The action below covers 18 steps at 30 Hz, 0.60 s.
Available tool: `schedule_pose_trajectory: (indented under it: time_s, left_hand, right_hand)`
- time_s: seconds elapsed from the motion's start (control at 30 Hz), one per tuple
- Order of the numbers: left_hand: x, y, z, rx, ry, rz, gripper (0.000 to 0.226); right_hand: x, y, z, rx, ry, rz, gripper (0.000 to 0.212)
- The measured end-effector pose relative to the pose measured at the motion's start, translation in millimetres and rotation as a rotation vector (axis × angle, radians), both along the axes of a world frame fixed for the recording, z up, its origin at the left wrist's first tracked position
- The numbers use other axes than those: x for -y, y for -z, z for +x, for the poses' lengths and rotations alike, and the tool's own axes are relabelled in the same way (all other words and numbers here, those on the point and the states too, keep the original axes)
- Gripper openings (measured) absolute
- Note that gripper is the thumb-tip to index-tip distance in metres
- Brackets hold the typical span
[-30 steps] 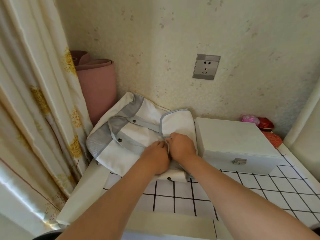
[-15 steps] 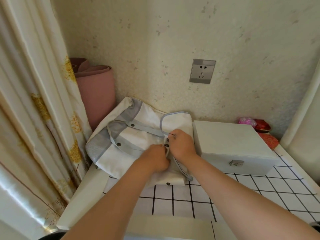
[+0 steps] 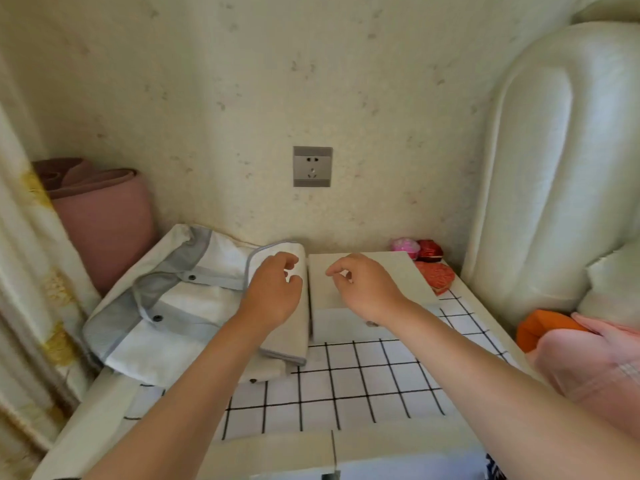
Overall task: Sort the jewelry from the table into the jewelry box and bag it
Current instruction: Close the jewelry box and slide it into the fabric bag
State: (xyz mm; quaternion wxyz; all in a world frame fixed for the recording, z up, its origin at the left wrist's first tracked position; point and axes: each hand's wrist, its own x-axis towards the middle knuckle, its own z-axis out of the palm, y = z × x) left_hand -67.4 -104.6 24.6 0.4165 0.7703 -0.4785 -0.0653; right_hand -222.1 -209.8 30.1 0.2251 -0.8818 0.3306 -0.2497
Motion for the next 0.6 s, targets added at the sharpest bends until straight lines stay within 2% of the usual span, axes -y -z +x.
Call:
schedule_pose_trajectory:
  time_s: [0.17,0.27,0.37,0.5,0.6]
  left_hand:
    - [35.2,12.7,-38.9,0.047,0.07,0.322,0.055]
    - [46.4,16.7,-51.2,0.045,-0.006,0.376,0.059]
    - [52.8,19.4,-54.5,-0.057,-0.066,0.387,0.061]
    - [54.9,18.4,-53.0,-0.235,-0.09,0.328,0.069]
    - [52.0,15.1,-56.6,-0.253,-0.111,0.296,0.069]
  right_hand:
    - [40.4,13.1,-62.8,-0.093,0.154,-0.144,0.027]
    - [58.5,23.2,-87.0,-0.196,0.286,-0.148,0.042]
    - [71.6,32.6,-98.7,-0.157,0.369,0.097,0.059]
    - [81.9,36.0,-100.8,-0.011,0.317,0.482,0.058]
    - [82.7,37.5,-100.4,0.012,0.284,0.528,0.051]
